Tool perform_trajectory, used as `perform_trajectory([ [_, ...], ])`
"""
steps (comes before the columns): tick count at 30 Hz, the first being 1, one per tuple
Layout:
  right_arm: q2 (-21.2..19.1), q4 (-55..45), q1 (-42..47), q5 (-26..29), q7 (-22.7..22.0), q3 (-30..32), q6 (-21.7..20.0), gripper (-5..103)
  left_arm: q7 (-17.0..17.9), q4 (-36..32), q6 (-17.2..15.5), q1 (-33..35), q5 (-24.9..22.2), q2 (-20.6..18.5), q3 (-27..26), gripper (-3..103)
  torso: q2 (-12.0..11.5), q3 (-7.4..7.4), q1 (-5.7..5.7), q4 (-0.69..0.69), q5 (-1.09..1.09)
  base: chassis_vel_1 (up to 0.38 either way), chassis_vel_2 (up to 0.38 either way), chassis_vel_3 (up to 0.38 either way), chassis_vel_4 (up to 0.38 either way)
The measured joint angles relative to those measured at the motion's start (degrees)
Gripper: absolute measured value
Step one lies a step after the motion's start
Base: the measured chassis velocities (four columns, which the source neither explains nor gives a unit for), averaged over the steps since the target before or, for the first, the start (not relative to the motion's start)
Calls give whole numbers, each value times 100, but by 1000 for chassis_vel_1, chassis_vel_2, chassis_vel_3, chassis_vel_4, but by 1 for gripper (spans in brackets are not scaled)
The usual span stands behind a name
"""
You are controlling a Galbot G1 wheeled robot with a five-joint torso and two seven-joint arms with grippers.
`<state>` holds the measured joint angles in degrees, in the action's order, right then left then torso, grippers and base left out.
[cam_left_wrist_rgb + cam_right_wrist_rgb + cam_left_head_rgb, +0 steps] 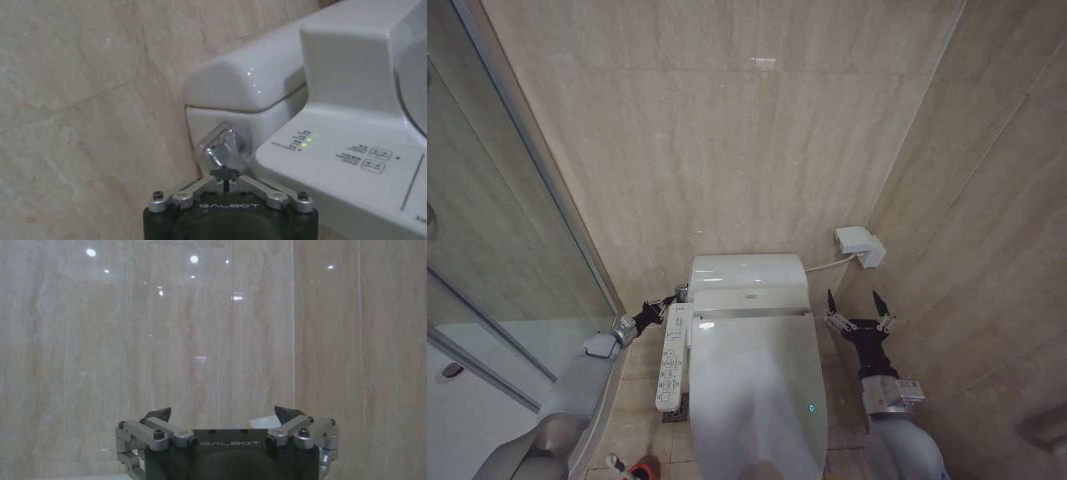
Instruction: Open the toilet lid, clean the toilet bowl with a toilet brush, close the toilet lid, and flush.
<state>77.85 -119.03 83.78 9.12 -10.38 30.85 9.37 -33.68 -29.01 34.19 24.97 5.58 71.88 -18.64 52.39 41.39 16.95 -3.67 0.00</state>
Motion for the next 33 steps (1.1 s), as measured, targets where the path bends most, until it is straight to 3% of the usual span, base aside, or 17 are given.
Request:
perform_trajectory([
  [33, 0, 0, 0, 0, 0, 0, 0, 100, -37, -98, 25, 80, 19, -5, -55, 0, 0, 0, 0, 3, 0, 0, 0, 0, 0],
])
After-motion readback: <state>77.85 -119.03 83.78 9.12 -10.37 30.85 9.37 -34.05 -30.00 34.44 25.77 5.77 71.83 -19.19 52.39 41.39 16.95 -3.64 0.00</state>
